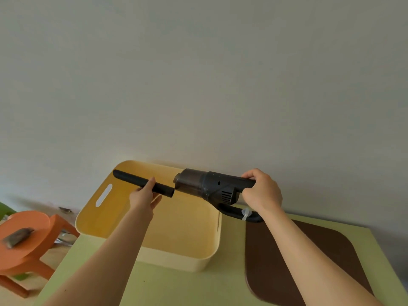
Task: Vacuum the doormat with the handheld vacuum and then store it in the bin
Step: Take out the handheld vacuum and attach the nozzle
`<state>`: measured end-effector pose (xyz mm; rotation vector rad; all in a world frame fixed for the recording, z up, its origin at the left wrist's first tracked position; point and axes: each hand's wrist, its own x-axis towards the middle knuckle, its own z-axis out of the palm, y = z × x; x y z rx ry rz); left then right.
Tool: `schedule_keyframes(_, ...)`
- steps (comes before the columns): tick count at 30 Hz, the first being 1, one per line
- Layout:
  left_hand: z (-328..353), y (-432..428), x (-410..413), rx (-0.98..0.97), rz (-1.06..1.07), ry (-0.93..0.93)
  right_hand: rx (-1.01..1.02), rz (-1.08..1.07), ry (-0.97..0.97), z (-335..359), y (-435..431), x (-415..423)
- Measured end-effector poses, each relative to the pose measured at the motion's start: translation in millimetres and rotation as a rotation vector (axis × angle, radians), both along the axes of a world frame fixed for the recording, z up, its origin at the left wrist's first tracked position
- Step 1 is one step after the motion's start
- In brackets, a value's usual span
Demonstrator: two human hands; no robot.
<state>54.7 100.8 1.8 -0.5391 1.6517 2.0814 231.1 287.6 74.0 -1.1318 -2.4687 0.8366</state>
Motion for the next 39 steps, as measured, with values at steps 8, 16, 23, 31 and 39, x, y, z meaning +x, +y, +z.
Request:
schedule_keyframes(8, 12.0, 9.9, -5.2, 0.022, 0.099, -0.015, 0.012, 0.022, -0.012, 2.1, 1.8, 10.9)
schedule_keyframes(16, 4.0, 12.5, -8.0, -0.035, -0.019, -0.036, 0.033, 0.045, -0.015, 6.1, 6.6, 10.3)
schedule_keyframes(23, 4.9, 12.0, -10.5, 0.079, -0.187, -0.142, -0.021, 0.057, -0.006, 7.1, 17.5, 14.4)
schedule_keyframes(31, 10.6, 32.0, -2.2, 0.039, -0.215, -0.153, -0.004, 0.042, -0.032, 6.4, 21.1, 14.5)
schedule_keyframes(39, 15.7, 56.0, 1.0, 0.022, -0.251, -0.106, 0.001, -0.033, -0.003, 4.9, 28.5, 31.8)
